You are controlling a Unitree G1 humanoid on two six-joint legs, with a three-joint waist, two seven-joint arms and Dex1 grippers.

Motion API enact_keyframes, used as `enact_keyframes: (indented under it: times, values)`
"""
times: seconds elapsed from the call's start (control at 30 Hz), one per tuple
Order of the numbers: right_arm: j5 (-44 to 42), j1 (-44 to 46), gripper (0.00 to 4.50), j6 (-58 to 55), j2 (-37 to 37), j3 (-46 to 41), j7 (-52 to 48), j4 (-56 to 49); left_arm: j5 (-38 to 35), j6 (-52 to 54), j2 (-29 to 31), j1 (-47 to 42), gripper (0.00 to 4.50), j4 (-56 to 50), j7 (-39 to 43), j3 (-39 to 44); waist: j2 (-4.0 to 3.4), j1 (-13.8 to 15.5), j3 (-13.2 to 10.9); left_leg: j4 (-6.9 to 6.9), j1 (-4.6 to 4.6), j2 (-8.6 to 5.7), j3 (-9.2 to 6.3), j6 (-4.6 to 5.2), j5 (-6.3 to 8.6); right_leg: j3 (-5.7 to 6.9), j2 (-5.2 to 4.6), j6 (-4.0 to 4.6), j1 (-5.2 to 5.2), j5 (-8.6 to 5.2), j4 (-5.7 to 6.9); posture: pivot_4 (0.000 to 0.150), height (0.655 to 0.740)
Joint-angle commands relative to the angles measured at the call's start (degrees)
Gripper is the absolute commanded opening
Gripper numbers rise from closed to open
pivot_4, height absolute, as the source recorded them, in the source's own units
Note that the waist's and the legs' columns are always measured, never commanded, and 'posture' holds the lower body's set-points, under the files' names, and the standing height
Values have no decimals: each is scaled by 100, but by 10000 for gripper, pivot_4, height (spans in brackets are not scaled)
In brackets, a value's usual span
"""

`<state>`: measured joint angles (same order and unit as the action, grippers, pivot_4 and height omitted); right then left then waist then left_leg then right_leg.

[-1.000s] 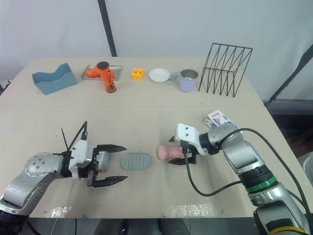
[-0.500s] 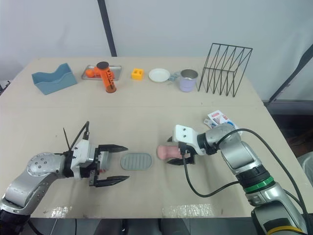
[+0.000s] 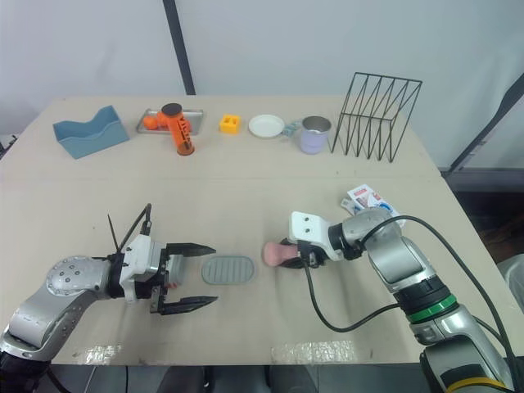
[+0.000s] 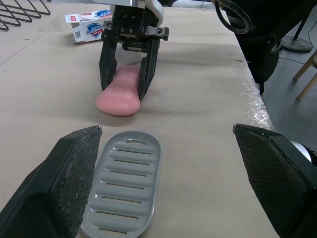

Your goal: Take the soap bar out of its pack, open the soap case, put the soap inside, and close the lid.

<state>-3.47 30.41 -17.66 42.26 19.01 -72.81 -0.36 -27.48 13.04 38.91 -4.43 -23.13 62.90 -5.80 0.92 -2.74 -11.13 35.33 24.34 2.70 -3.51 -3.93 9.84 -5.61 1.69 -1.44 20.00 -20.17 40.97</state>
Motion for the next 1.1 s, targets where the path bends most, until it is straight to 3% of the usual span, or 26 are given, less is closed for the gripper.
enact_keyframes:
  times: [0.03, 0.27, 0.53, 0.8, 1.1]
  values:
    - [3, 24, 16767, 31, 65, -28, -60, -93, -45, -12, 50, 11, 45000, -133, 18, 87, 0, 0, 0, 0, 0, 0, 0, 0, 0, 0, 0, 0, 0, 0, 0, 1500, 7400]
    - [-193, 213, 16767, -278, 100, -160, -187, -360, -96, -78, 116, -18, 45000, -10, 142, 206, 0, 0, -1, -1, 0, 0, 0, 0, 0, 0, 0, -1, 0, 0, -1, 1500, 7400]
    - [-763, 824, 16767, -1983, 12, -214, -93, -1458, -374, -192, 398, -93, 45000, 383, 614, 736, -1, -2, -3, -5, 6, 2, 1, -1, 0, 0, 0, 0, 11, 0, -1, 1500, 7400]
    - [-759, 1238, 16767, -3247, -654, 545, 618, -2312, -289, -613, 714, -32, 45000, 1159, 1214, 1146, 0, -14, -4, -7, 30, 5, 0, -3, 0, 1, 1, 3, 41, 1, 0, 1500, 7400]
    - [-527, 1536, 16767, -3559, -1265, 1271, 1241, -1983, -397, -658, 761, -44, 45000, 1305, 1369, 1284, 2, -5, -4, -5, 47, 2, -7, -4, -1, 11, -3, 7, 55, 4, 1, 1500, 7400]
